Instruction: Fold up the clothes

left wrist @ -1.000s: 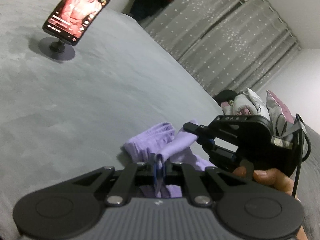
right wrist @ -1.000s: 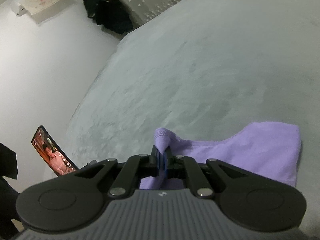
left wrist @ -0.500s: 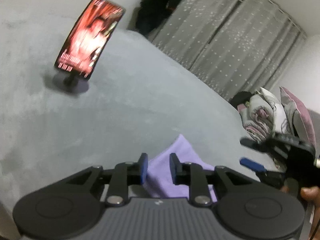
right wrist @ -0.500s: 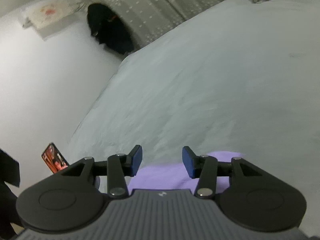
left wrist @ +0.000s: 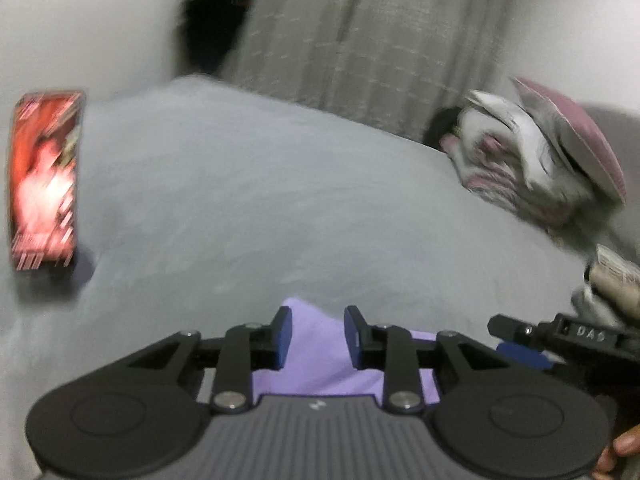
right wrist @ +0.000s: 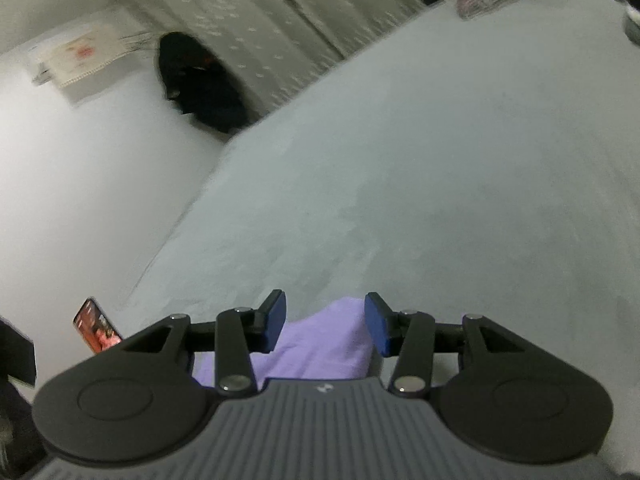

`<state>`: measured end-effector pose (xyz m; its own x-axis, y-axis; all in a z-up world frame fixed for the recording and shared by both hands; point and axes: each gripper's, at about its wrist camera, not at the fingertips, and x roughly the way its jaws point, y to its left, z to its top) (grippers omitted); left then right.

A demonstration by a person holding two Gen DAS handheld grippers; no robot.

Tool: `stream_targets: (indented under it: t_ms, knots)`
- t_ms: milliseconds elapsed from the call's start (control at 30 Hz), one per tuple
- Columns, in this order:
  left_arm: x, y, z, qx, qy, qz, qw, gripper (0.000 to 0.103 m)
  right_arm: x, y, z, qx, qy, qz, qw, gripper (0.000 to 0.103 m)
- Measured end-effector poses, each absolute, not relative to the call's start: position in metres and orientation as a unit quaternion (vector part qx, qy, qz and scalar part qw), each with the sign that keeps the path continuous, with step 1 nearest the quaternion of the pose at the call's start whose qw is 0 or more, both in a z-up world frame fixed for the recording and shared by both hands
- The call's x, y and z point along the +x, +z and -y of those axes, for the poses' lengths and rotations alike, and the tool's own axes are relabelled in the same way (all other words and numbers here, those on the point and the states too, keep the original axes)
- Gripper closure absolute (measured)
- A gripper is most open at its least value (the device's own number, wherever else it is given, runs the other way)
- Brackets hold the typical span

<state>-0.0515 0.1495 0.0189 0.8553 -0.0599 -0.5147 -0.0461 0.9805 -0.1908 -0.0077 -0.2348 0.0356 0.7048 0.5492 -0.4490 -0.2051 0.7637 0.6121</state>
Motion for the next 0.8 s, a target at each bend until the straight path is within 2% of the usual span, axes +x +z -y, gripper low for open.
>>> stream_targets:
  t_ms: [67, 133, 267, 533, 600, 700, 800]
  knots:
    - [-0.043, 0.011, -0.141, -0.042, -0.023, -0.261, 0.964, 0.079, -0.013, 0.038, 0.228, 0.242, 0.225, -0.301, 0.895, 0.054]
    - [-0.035, -0.002, -0.135, 0.005, -0.031, -0.257, 0.966, 0.087, -0.016, 0.036, 0.221, 0.210, 0.235, -0.284, 0.906, 0.054]
    - [-0.025, -0.033, -0.138, 0.052, -0.033, -0.249, 0.967, 0.089, -0.020, 0.028, 0.200, 0.130, 0.257, -0.273, 0.918, 0.058]
    - [-0.013, -0.052, -0.161, 0.042, -0.042, -0.258, 0.964, 0.089, -0.023, -0.001, 0.157, -0.038, 0.308, -0.268, 0.912, 0.059]
    - [-0.009, -0.055, -0.168, 0.026, -0.041, -0.265, 0.963, 0.087, -0.021, -0.014, 0.155, -0.067, 0.302, -0.285, 0.907, 0.063]
    - [-0.008, -0.058, -0.177, 0.001, -0.040, -0.273, 0.961, 0.081, -0.017, -0.022, 0.169, -0.066, 0.293, -0.298, 0.906, 0.067]
    - [-0.010, -0.052, -0.181, -0.022, -0.040, -0.272, 0.961, 0.080, -0.018, -0.019, 0.181, -0.051, 0.283, -0.303, 0.908, 0.067]
